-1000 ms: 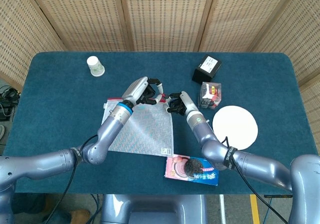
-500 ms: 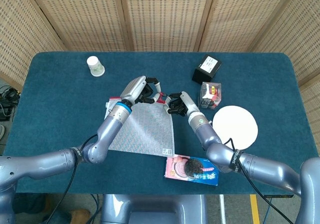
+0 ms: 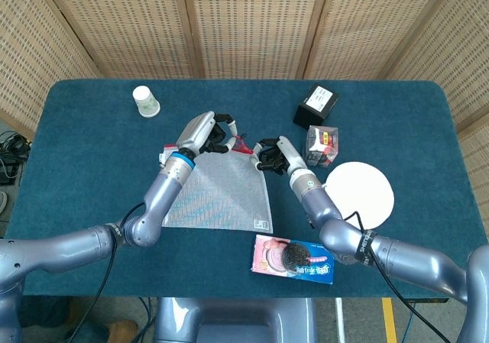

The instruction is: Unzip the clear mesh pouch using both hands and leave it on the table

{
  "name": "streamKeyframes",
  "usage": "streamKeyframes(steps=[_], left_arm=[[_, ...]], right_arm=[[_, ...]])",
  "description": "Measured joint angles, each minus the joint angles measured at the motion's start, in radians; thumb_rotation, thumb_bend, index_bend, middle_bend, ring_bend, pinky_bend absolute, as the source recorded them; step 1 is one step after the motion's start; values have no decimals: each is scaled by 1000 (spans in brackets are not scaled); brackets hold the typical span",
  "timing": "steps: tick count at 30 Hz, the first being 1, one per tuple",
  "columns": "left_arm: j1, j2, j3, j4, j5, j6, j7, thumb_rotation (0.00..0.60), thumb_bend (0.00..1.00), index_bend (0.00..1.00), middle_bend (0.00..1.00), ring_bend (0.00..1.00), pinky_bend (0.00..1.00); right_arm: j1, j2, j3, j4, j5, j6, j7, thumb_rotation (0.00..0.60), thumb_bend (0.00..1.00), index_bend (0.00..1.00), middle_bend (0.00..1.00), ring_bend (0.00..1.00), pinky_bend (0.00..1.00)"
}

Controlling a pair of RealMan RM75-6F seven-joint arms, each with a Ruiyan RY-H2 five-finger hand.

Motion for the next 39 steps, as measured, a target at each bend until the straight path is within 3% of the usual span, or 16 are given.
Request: streamKeyframes(steps=[39], left_arm=[[23,-1,-5,142,-30,-65,-25,600,743,892,1000,949,1000]], right_arm=[[-92,102,105,-50,-72,-120,225,600,827,794,900,837,956]])
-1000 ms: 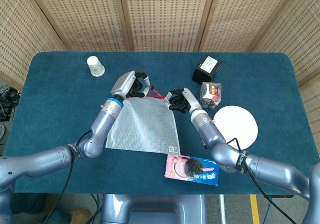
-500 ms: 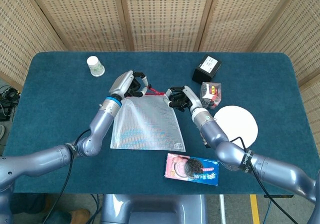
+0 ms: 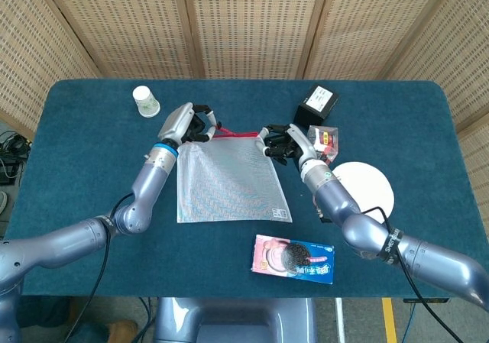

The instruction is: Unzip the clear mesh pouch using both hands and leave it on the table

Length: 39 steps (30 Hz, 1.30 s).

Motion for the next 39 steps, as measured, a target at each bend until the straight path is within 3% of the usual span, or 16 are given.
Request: streamKeyframes(steps=[20,39], left_arm=[[74,88,17,39,14,-26,-22,600,743,892,1000,949,1000],[122,136,20,55,32,-44,-53,600,721,888,1000,949,1000]], right_arm=[[-74,125,39,-13,-38,-30,96,600,834,794,900,837,956],[-114,218,13,26,-42,-59,151,600,830,792,900,837,956]])
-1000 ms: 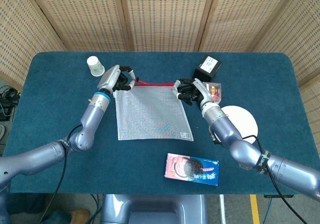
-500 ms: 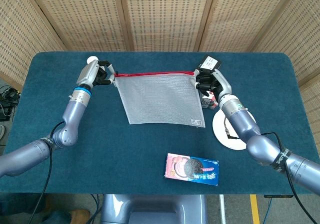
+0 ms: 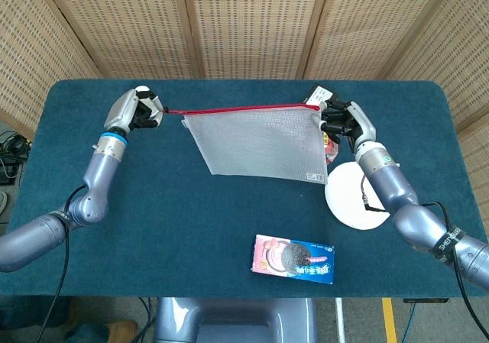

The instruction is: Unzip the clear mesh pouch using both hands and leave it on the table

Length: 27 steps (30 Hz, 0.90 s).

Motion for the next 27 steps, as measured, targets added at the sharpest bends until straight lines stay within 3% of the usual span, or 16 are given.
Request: streamKeyframes(steps=[1,2,3,5,6,7,10,17,24,26,27], left_arm=[[1,1,0,0,0,0,0,600,674,865,1000,949,1000],[1,1,0,0,-1,-1,-1,600,534,767,1000,949,1000],[2,1,-1,0,-1,-2,-2,600,327,572,1000,949,1000],[3,3,-3,-4,-2,-9,-9,600,55,180,994,949,1000],[4,4,-3,-5,-1,-14,-12,600,3,44,984,949,1000],[5,7,-3,-8,2,-24,-16,600,0,5,977,949,1000],[8,18,-1,-16,22,-55,-29,600,0,0,963,949,1000],[23,35,-9,-49,91,-24,-62,600,0,0,958,949,1000],[67,111,-7,-158,139,38,-58,600,0,0,949,940,1000],[90,143,-2,-204,160,65,-55,600,0,0,905,900,993],[102,158,1,-224,171,78,-54,600,0,0,837,846,956]], right_arm=[[0,2,-1,1,0,-2,1,600,818,780,900,837,956],[-1,3,-2,2,0,-3,2,600,750,720,898,838,956],[-1,4,-4,3,-1,-5,3,600,664,646,895,837,956],[-2,7,-6,4,-4,-10,6,600,269,318,879,835,956],[-3,7,-6,4,-9,-11,6,600,155,221,872,834,955],[-4,7,-7,4,-18,-12,6,600,48,111,861,831,953],[-10,7,-13,8,-69,-34,1,600,0,4,842,824,948],[-10,13,-58,20,-140,-39,-31,600,0,0,841,824,948],[-32,53,-107,-37,-191,68,-96,600,0,0,834,818,943],[-51,67,-120,-61,-224,111,-114,600,0,0,804,789,917],[-61,72,-126,-70,-241,129,-121,600,0,0,783,770,900]])
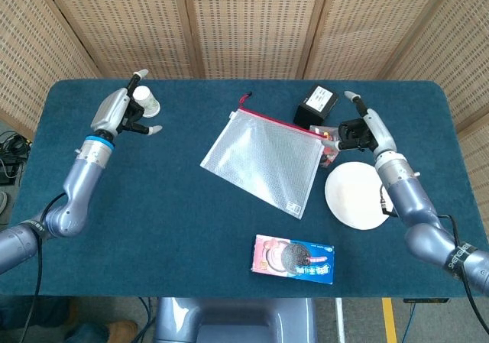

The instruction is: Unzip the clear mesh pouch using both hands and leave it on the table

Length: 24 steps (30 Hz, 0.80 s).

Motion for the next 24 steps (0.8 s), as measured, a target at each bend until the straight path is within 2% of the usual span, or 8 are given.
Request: streamKeyframes(steps=[1,3,5,7,9,11,17,24], left_arm=[[18,19,6,-26,18,20,2,600,0,0,764,790,904],[50,49,19,-63,52,57,7,600,0,0,430,516,628],[92,91,44,-109,95,97,19,600,0,0,153,252,389],[138,136,73,-152,136,140,39,600,0,0,21,71,199],[175,162,95,-181,162,183,58,600,0,0,0,2,48],[212,182,120,-210,185,236,81,600,0,0,0,0,1],[341,228,209,-291,247,414,184,600,0,0,0,0,0],[556,266,343,-381,375,675,238,600,0,0,0,0,0]], right_arm=[[-14,5,-8,-10,-27,26,-8,600,0,0,736,728,855],[-39,11,-22,-21,-80,67,-21,600,0,0,603,608,703],[-70,15,-45,-27,-162,107,-37,600,0,4,415,415,457],[-97,17,-70,-27,-250,143,-53,600,0,13,222,201,205],[-131,17,-104,-16,-370,194,-74,600,0,18,113,82,72],[-166,14,-142,6,-498,260,-99,600,0,19,39,13,7],[-283,-9,-268,128,-840,520,-177,600,0,18,0,0,0],[-471,-29,-400,204,-1021,810,-299,600,0,15,0,0,0]])
